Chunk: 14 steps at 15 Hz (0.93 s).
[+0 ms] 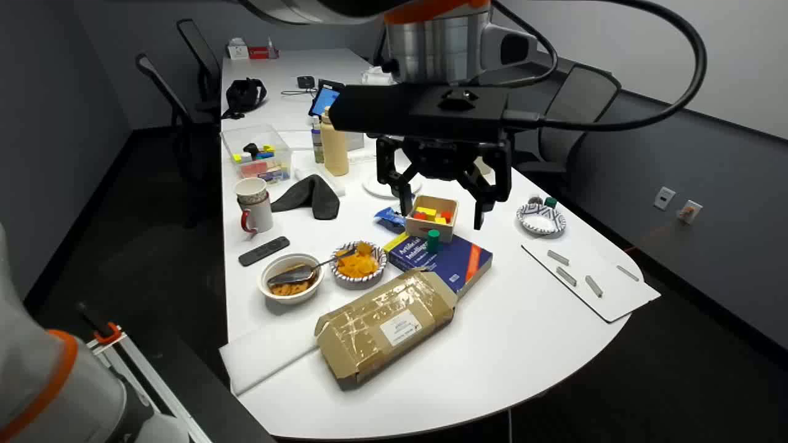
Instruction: Use the snake slicer to stir in the furthest bowl
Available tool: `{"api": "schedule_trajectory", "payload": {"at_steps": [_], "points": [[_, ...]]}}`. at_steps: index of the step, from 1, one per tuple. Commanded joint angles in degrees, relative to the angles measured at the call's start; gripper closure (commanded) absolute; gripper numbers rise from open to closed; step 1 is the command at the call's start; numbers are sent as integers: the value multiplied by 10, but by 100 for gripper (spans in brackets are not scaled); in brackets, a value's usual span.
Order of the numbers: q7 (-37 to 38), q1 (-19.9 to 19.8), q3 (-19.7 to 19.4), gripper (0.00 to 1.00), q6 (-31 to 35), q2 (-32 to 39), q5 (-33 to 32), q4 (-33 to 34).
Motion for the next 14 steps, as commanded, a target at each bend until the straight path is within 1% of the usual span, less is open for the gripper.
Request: {"api": "schedule_trajectory", "payload": {"at_steps": [1,5,6,9,11,13,14], "points": [[-3,-6,6,0,-1,1,4,1],[-3,-6,7,0,-1,1,4,1],[22,-6,20,0,1,8,-2,2],[105,10,81,0,-7,33,-7,13],[174,27,132,0,-13,57,-1,24],[274,40,194,0,-10,87,-19,36],[318,19,244,0,-7,110,-14,43]]}}
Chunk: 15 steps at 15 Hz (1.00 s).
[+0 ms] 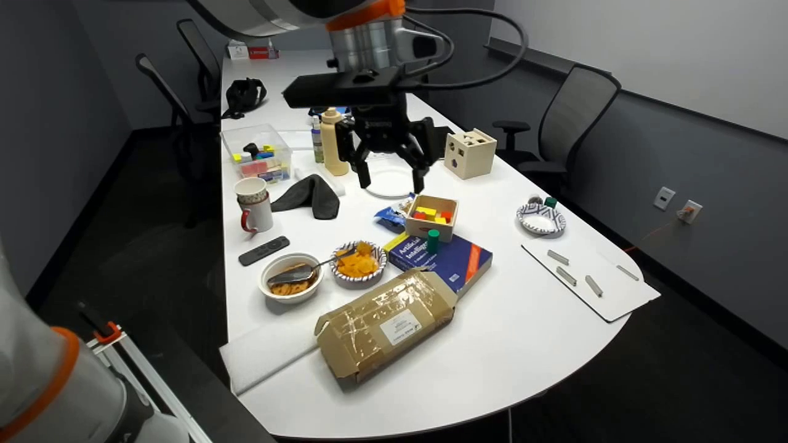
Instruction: Use the snake slicer to stir in the furthest bowl
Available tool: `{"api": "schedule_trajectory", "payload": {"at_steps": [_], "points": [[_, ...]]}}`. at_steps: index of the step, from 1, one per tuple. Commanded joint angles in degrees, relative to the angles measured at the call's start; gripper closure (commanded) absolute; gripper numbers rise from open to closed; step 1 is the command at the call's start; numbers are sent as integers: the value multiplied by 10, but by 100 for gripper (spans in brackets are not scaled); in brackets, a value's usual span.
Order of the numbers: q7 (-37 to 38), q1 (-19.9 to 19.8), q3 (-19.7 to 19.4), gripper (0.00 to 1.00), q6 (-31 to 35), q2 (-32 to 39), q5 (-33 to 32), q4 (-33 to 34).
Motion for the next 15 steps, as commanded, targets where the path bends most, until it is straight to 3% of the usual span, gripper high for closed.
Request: {"api": "schedule_trajectory", "payload": {"at_steps": [1,5,8,9,15], "points": [[158,-12,113,0,-15,73,-18,46],[345,-56,236,0,-26,137,-72,71],[483,-52,263,0,-29,186,-120,72],[518,5,211,0,-30,206,-125,72],[662,82,133,0,39,332,-138,91]]}}
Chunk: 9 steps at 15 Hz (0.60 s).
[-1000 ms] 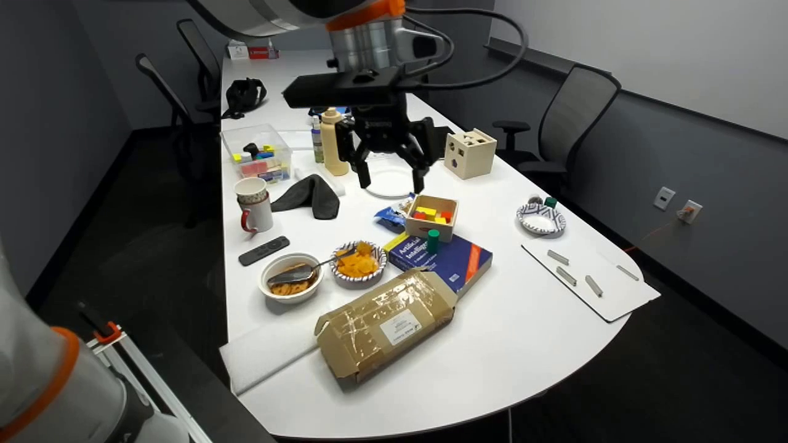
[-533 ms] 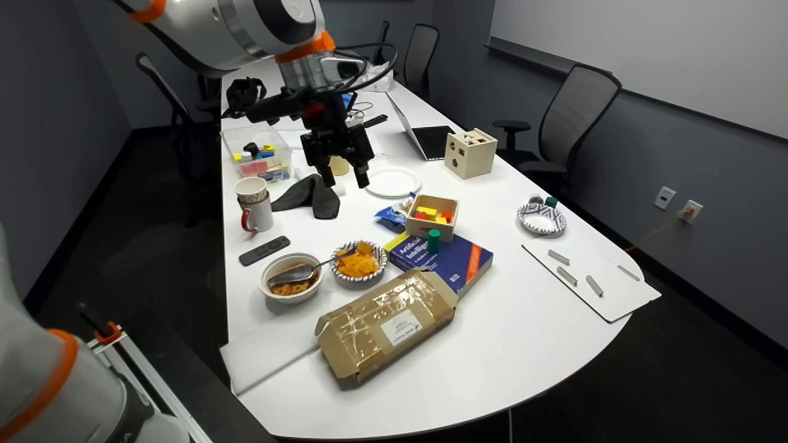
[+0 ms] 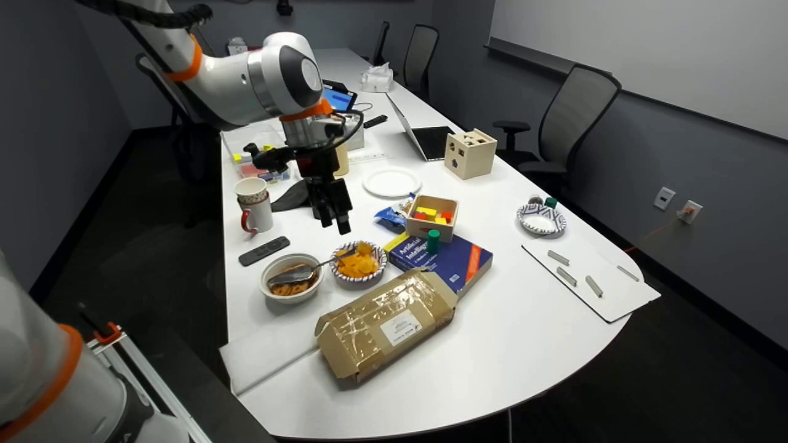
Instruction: Use the snake slicer to stir in the furthest bowl
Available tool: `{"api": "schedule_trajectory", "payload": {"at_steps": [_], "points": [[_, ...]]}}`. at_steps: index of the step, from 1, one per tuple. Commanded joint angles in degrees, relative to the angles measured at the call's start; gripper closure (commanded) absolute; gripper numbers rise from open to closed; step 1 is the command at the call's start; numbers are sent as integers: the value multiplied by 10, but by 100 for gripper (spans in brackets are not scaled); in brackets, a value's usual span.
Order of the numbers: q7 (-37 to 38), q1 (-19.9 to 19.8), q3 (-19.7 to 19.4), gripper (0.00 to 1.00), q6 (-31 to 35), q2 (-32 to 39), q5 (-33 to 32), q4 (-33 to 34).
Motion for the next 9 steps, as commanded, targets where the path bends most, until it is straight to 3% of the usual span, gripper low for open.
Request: {"api": "schedule_trajectory", "payload": {"at_steps": [1,9], "points": [[69,53,-52,0,29,86,-19,45],[126,160,-132,0,76,237,-18,172]]}}
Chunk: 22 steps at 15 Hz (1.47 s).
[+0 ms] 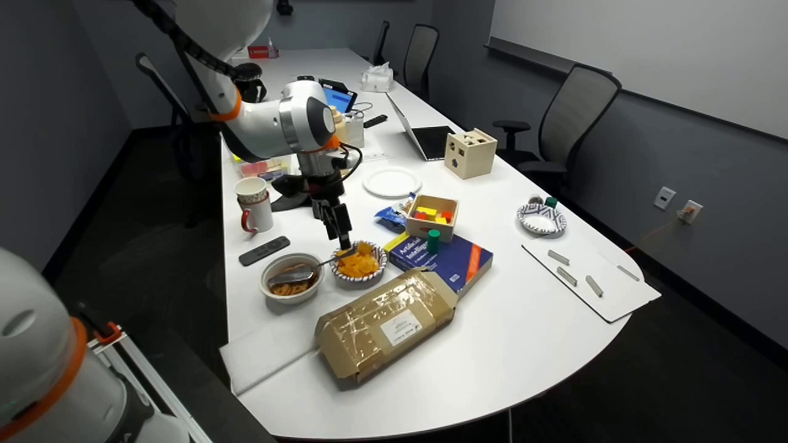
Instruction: Use the snake slicer to stir in the furthest bowl
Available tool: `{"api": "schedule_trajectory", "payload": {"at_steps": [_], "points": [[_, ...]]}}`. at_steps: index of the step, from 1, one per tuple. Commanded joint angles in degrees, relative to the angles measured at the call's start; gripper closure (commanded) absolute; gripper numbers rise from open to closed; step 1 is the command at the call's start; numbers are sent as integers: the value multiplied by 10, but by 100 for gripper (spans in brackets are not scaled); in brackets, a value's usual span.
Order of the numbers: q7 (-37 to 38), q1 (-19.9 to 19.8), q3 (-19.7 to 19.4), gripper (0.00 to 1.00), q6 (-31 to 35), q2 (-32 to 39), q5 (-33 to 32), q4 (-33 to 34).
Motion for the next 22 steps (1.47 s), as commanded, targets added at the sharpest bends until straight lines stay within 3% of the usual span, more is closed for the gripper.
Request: {"api": "schedule_trajectory", "payload": {"at_steps": [1,10,22], "points": [[35,49,-39,0,8,63,-12,70],[49,113,-86,0,-16,137,-10,131],[70,143,-110,0,-50,171,-19,144]]}}
